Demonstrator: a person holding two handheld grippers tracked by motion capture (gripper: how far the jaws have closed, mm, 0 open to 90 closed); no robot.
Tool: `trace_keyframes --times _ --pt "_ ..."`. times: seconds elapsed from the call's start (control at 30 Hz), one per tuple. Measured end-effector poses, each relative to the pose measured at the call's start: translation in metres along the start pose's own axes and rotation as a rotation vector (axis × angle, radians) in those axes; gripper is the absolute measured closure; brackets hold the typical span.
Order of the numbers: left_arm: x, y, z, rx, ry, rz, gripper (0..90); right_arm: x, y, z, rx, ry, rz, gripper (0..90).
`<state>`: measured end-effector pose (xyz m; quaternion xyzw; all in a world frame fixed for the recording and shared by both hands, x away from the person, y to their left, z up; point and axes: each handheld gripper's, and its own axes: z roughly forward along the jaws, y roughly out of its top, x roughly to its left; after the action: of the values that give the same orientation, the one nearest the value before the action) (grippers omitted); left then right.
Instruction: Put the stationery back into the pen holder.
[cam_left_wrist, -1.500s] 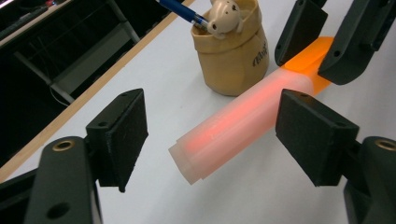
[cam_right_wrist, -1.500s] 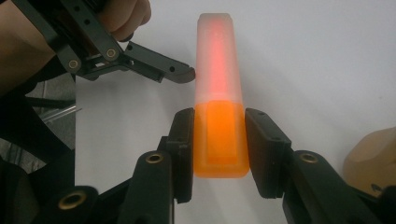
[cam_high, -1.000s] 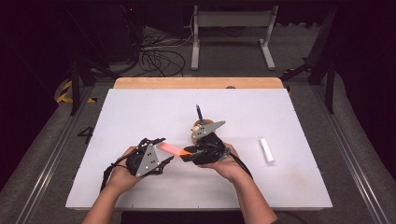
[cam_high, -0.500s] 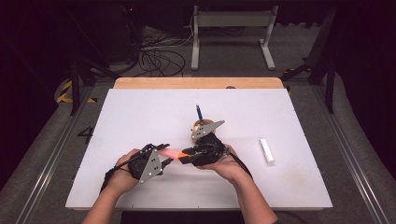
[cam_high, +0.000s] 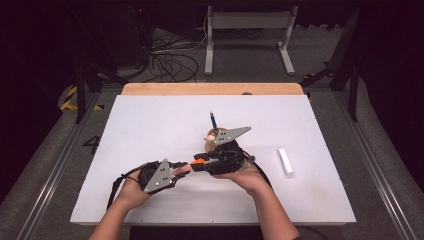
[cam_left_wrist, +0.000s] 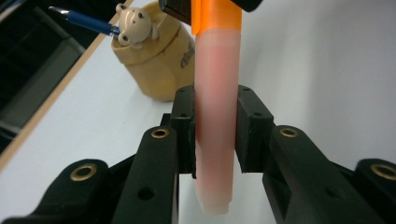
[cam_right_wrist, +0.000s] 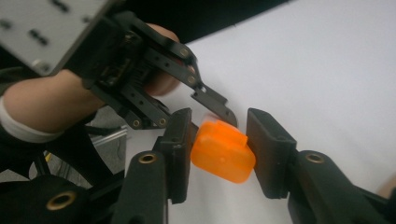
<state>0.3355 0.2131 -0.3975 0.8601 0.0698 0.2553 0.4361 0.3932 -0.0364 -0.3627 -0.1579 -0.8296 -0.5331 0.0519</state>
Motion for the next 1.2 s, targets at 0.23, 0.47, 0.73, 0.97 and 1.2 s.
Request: trace_keyframes --times 0.23,0.47,0.73,0.97,1.2 --pt "0.009 -0.004 0.0 -0.154 -0.155 -0.233 73.8 0.002 -0.002 -0.003 -0.111 0.013 -0.113 53.0" --pt "0.013 -0.007 0.002 -0.281 -0.248 -0.381 74.2 0.002 -0.005 -0.005 -0.214 0.029 -0.162 52.6" --pt "0.013 -0.008 0.004 -0.344 -0.281 -0.439 74.4 0.004 -0.006 -0.006 -0.287 0.049 -0.153 57.0" --pt "0.015 -0.011 0.004 -0.393 -0.322 -0.476 74.5 0.001 -0.009 -0.005 -0.34 0.094 -0.117 61.8" --pt "0.015 -0.013 0.006 -0.368 -0.317 -0.473 72.7 0.001 -0.01 -0.004 -0.325 0.118 -0.116 69.5"
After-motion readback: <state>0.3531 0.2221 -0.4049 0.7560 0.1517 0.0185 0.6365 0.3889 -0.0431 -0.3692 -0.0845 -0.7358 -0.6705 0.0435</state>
